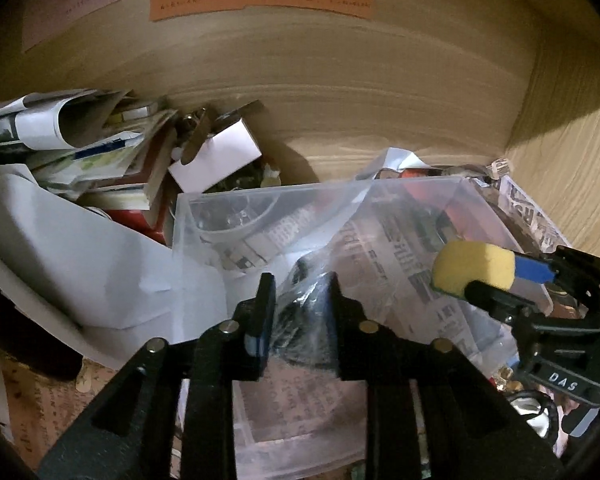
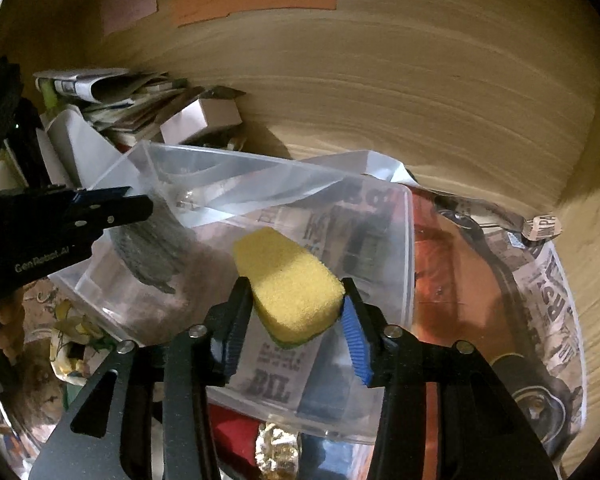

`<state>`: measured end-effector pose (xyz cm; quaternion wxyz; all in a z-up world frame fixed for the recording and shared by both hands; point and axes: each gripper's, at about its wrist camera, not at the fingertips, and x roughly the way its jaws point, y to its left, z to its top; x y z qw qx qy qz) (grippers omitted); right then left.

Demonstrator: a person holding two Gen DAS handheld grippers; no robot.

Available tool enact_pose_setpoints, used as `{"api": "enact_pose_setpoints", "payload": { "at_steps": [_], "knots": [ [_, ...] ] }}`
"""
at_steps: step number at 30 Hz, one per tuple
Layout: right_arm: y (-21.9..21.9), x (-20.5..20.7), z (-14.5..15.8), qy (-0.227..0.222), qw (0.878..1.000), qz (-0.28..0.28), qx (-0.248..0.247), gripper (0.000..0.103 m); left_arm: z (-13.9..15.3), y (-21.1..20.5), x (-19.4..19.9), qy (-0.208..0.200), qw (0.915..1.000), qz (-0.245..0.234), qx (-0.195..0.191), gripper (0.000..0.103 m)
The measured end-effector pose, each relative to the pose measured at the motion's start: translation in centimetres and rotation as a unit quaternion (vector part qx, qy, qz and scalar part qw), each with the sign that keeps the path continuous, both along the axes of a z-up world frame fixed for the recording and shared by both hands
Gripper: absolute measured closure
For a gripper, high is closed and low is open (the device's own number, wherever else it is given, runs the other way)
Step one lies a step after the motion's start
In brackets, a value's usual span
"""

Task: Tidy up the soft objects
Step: 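Carry the sponge and foil bag over the clear box and open both tools, then grasp the white cloth with the left tool while the right tool grasps the black eye mask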

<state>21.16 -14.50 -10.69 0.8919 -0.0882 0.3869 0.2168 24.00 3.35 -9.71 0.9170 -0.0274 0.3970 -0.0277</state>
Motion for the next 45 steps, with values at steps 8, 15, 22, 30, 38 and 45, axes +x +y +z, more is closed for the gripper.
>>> {"api": "enact_pose_setpoints", "payload": {
  "at_steps": [8,15,22,30,38,45],
  "knots": [
    [-0.5,-2.1,2.3,-0.042,0.999,-0.004,0.009,0.036,2.8,-0.3,-2.6,-0.047,0.9989,0.004,0.000,0.048],
    [-1.7,-6.6,5.5,-0.098,0.995,-0.003,0.033,0.026,5.6,-0.6,-7.8,-0.098,0.9952,-0.002,0.002,0.026],
    [-3.0,-11.3,6.0,-0.116,0.992,-0.002,0.052,0.025,5.4,-1.4,-13.0,-0.106,0.9943,-0.008,0.010,0.017],
    [-4.4,-15.3,4.5,-0.105,0.993,-0.010,0.061,0.025,3.4,-3.9,-17.3,-0.082,0.9961,-0.030,0.008,0.016],
    [-6.0,-18.2,2.8,-0.084,0.993,-0.023,0.078,0.025,0.7,-6.5,-20.6,-0.050,0.9976,-0.048,-0.005,0.016],
    [-6.5,-19.1,1.2,-0.067,0.994,-0.025,0.080,0.025,-1.3,-8.1,-22.8,-0.032,0.9980,-0.051,-0.022,0.009]
  ]
}}
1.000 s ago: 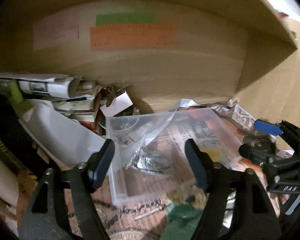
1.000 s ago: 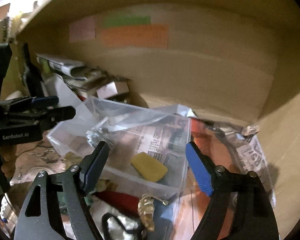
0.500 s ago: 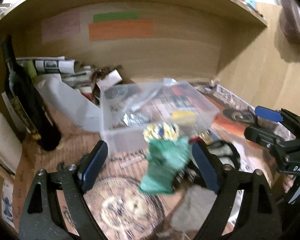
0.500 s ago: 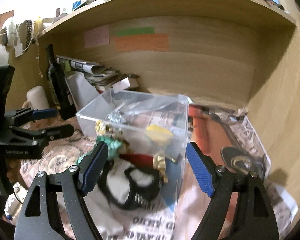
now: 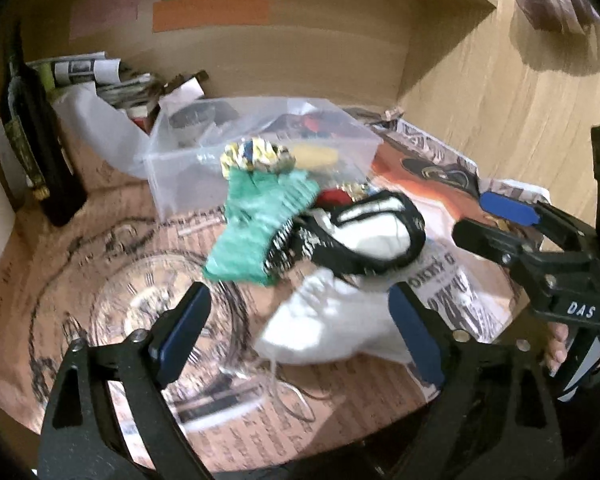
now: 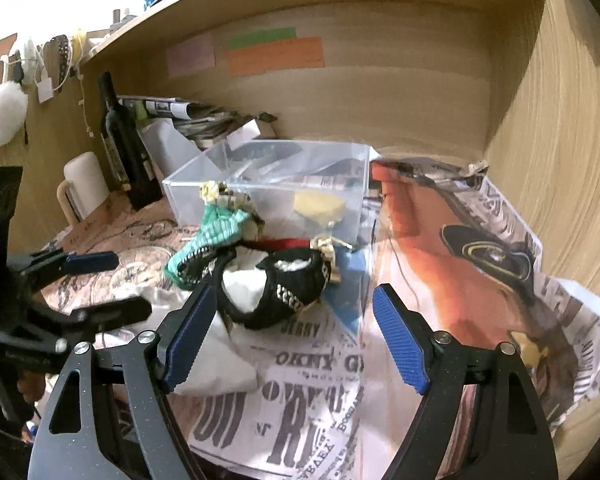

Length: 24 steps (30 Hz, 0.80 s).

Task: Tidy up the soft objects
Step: 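Grasp the white cloth with the left tool while the right tool grasps the black eye mask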

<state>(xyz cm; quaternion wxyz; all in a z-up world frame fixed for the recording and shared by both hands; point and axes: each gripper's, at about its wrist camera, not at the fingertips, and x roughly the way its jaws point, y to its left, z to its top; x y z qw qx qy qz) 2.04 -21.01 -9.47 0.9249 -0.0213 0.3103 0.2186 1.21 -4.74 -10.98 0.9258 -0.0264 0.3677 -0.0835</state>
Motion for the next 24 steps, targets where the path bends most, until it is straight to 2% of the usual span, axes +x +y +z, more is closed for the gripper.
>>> {"api": "enact_pose_setpoints", "payload": {
  "at_steps": [4,7,9,10,11,12,16,18,20,22,24],
  "knots": [
    [0.0,0.0,-0.8,0.010,1.000,0.003,0.004,0.025,-1.8,-0.3,0.0,0.016,0.9999,0.000,0.000,0.009],
    [0.1,0.1,-1.3,0.016,1.000,0.003,0.004,0.025,-3.2,0.2,0.4,0.037,0.9990,-0.006,-0.026,0.010],
    [0.1,0.3,-1.6,0.021,1.000,0.001,0.005,0.025,-4.0,0.6,0.7,0.048,0.9978,-0.011,-0.043,0.023],
    [0.2,0.5,-1.7,0.022,1.000,0.000,0.005,0.025,-4.3,0.7,0.9,0.051,0.9975,-0.013,-0.046,0.025],
    [0.4,0.7,-1.8,0.024,1.000,-0.001,0.006,0.025,-4.3,0.8,0.8,0.045,0.9978,-0.013,-0.046,0.029],
    [0.4,0.9,-1.9,0.026,1.000,-0.002,0.007,0.025,-4.2,0.7,0.6,0.040,0.9982,-0.014,-0.044,0.040],
    [0.9,2.0,-2.5,0.037,0.999,-0.003,0.017,0.025,-4.0,0.8,0.3,0.033,0.9985,-0.019,-0.039,0.059],
    [1.1,2.6,-2.9,0.045,0.999,-0.003,0.022,0.026,-3.7,1.0,0.1,0.031,0.9985,-0.020,-0.040,0.072],
    [1.3,3.1,-3.3,0.047,0.999,-0.005,0.026,0.039,-3.0,1.2,-0.2,0.023,0.9990,-0.016,-0.034,0.079],
    [1.6,3.4,-3.6,0.051,0.998,-0.005,0.022,0.061,-2.3,1.4,-0.3,0.012,0.9995,-0.007,-0.029,0.081],
    [1.6,3.6,-3.7,0.050,0.998,-0.007,0.024,0.064,-1.8,1.8,-0.3,0.005,0.9995,-0.003,-0.031,0.082]
  ]
}}
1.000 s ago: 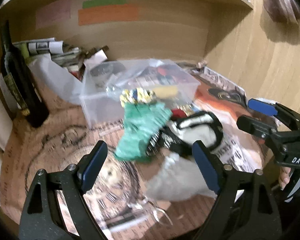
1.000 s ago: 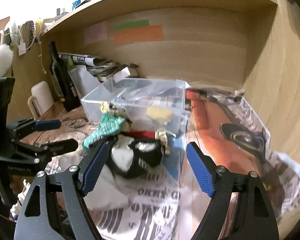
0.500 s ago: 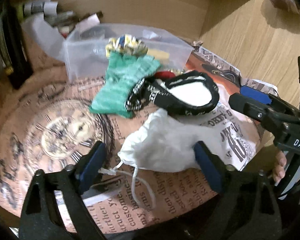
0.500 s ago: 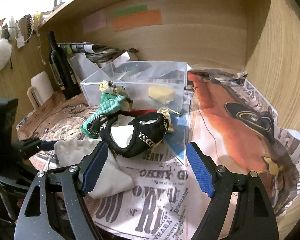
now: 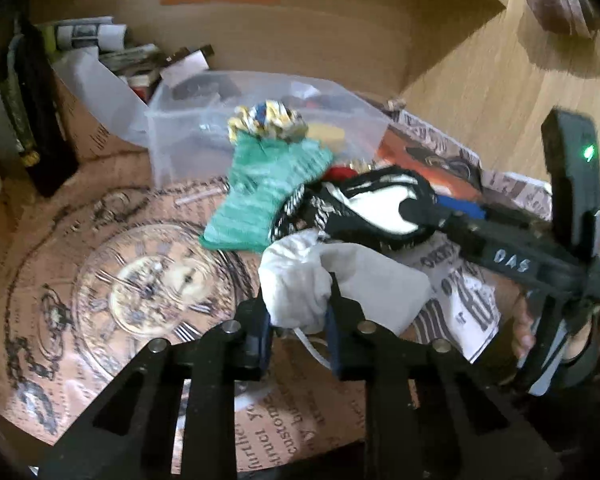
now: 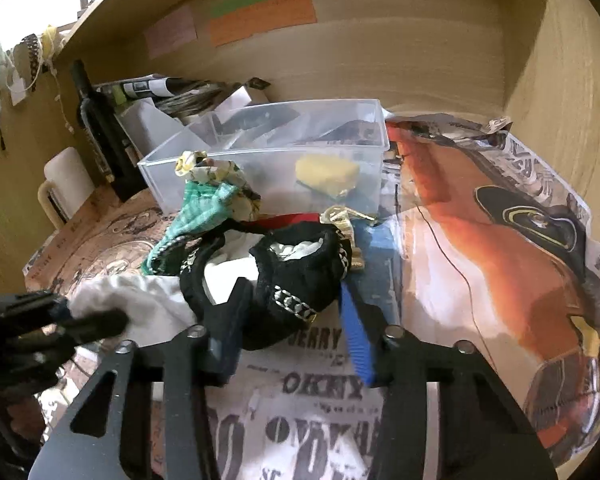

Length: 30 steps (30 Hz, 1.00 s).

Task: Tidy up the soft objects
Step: 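Grasp the white cloth with the left tool while the right tool grasps the black eye mask, then lower the cloth and eye mask into the clear box and open both tools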

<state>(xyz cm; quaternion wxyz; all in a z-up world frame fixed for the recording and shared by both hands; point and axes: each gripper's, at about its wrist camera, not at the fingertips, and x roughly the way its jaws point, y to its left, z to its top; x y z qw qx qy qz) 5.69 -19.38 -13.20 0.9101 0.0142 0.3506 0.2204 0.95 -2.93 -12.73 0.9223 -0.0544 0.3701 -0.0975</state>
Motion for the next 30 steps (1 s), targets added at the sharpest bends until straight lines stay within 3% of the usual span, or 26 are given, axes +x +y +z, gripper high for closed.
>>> {"api": "enact_pose_setpoints", "payload": {
  "at_steps": [3,7,20,30],
  "knots": [
    [-0.1,-0.1,0.4,-0.013,1.000,-0.004,-0.003,0.074,1.2,0.3,0.0,-0.017,0.9998,0.007,0.003,0.083],
    [-0.4,-0.3,1.5,-0.035,0.999,-0.008,-0.009,0.079,2.9,0.6,0.3,-0.043,0.9989,0.015,0.006,0.083],
    [-1.5,0.2,6.7,-0.105,0.994,-0.016,0.001,0.084,8.9,2.9,3.1,-0.132,0.9895,0.058,0.007,0.083],
    [-0.6,2.7,10.4,-0.151,0.988,-0.011,0.009,0.085,11.5,4.7,7.1,-0.163,0.9828,0.083,0.024,0.083]
  ]
}}
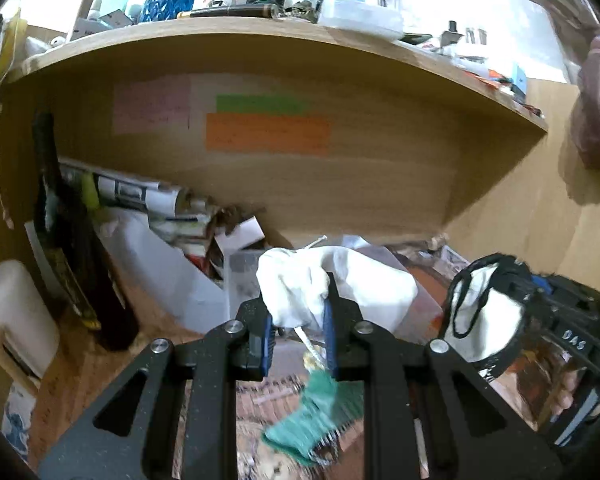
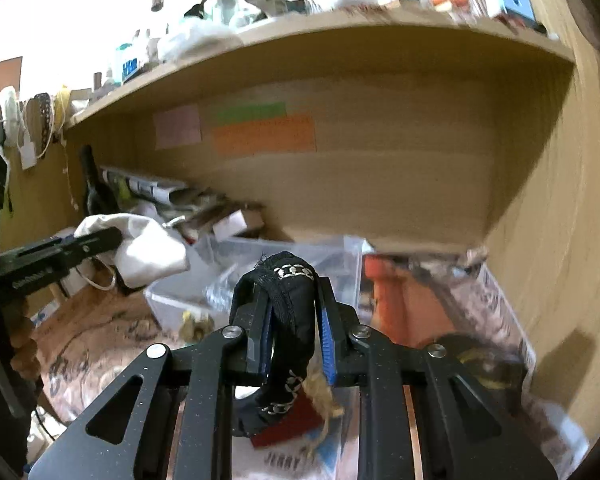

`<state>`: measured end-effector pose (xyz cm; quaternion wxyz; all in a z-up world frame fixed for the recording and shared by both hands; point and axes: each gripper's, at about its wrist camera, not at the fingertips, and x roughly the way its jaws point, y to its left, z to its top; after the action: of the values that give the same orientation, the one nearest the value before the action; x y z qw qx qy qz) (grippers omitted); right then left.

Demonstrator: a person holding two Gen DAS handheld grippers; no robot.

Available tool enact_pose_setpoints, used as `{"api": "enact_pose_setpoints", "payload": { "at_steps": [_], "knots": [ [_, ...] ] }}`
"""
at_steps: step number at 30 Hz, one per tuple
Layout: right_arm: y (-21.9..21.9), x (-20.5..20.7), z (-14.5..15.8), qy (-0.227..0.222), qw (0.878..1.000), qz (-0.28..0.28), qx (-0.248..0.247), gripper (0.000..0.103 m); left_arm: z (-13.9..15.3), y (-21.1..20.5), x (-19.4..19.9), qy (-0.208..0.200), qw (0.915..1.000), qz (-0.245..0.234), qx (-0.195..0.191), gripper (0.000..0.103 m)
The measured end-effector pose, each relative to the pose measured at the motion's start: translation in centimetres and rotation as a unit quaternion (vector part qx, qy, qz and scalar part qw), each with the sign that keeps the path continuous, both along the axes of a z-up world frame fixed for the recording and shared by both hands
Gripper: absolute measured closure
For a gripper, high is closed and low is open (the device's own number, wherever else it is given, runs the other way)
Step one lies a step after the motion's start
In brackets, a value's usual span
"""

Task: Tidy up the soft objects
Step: 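Lower the cloth and eye mask into the clear box and open both tools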

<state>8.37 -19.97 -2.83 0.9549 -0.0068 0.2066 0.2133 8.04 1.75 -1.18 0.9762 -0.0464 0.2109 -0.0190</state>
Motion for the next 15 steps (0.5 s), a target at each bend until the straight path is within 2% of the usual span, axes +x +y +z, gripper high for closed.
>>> {"api": "enact_pose_setpoints", "payload": {
  "at_steps": [8,15],
  "knots": [
    [1.1,3.2,2.5,-0.037,0.999,-0.008,0.012,0.085,-0.6,1.4,4.4,0.022,0.9997,0.010,0.004,0.083],
    [3.2,6.4,2.1,-0.034,0.999,-0.002,-0.010,0.085,-2.6,2.1,7.8,0.062,0.9980,0.006,0.005,0.083]
  ]
}}
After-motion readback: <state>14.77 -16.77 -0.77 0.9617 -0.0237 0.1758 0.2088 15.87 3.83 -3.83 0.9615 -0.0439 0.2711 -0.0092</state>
